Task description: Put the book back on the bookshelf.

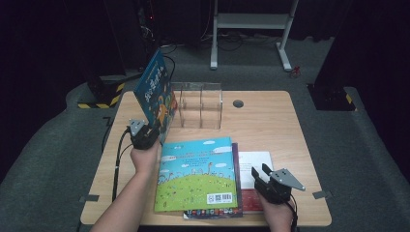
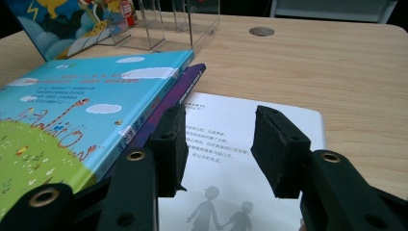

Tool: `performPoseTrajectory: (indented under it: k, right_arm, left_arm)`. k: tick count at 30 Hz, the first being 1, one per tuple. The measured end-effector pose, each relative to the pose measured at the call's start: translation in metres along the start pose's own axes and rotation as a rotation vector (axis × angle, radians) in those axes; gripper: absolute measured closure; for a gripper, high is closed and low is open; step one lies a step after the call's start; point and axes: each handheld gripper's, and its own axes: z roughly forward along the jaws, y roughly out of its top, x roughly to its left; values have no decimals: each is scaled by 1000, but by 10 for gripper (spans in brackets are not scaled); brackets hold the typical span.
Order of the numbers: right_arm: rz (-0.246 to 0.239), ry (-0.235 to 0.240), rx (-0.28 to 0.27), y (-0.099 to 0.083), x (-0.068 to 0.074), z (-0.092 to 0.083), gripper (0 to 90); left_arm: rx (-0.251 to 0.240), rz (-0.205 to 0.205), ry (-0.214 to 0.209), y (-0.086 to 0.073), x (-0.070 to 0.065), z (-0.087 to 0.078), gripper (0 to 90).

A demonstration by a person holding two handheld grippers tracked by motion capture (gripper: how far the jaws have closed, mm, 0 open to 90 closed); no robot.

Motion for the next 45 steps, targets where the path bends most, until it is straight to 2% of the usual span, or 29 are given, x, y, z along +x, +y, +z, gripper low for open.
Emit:
performPoseTrajectory:
  k: [2,5,9,12,19,21,23,27,31,33,36,37,38,39,40,42,45]
  right_arm:
    - [-2,1,0,0,0,0,548]
    - [1,1,2,0,-1,0,545]
    - [0,2,5,0,0,1,544]
    - [0,0,6,0,0,1,544]
    - [1,-2,8,0,-1,1,543]
    - [3,-1,9,0,-1,1,540]
    - [6,-1,6,0,-1,1,539]
    - [4,-4,10,0,-1,1,537]
    - [2,-5,10,0,0,1,536]
    - [6,-4,10,0,-1,1,534]
    - [7,-3,10,1,-1,1,532]
    - [6,-2,11,1,-1,1,529]
    - [4,2,11,1,-1,2,528]
    - [1,2,16,1,-1,2,523]
    - [0,4,20,1,0,2,516]
    - [-5,5,25,1,0,2,498]
    - [-29,10,38,2,3,3,469]
  left_arm:
    - [10,17,-11,-2,0,-2,624]
    - [27,20,-26,-5,1,-7,548]
    - [53,42,-54,-8,1,-20,477]
    - [72,40,-77,-12,2,-32,463]
    - [128,79,-109,-21,2,-59,453]
    - [162,85,-132,-25,2,-67,444]
    - [200,71,-154,-30,2,-75,435]
    - [233,93,-170,-42,2,-94,411]
    - [294,123,-180,-54,-2,-104,377]
    - [306,105,-190,-59,-5,-109,363]
    - [321,105,-211,-69,-9,-114,338]
    - [330,95,-215,-73,-8,-114,332]
    - [349,65,-218,-77,-8,-114,329]
    - [383,44,-230,-79,-7,-111,327]
    - [403,40,-246,-79,-9,-109,317]
    - [405,62,-257,-79,-15,-109,297]
    - [419,64,-246,-81,-21,-106,262]
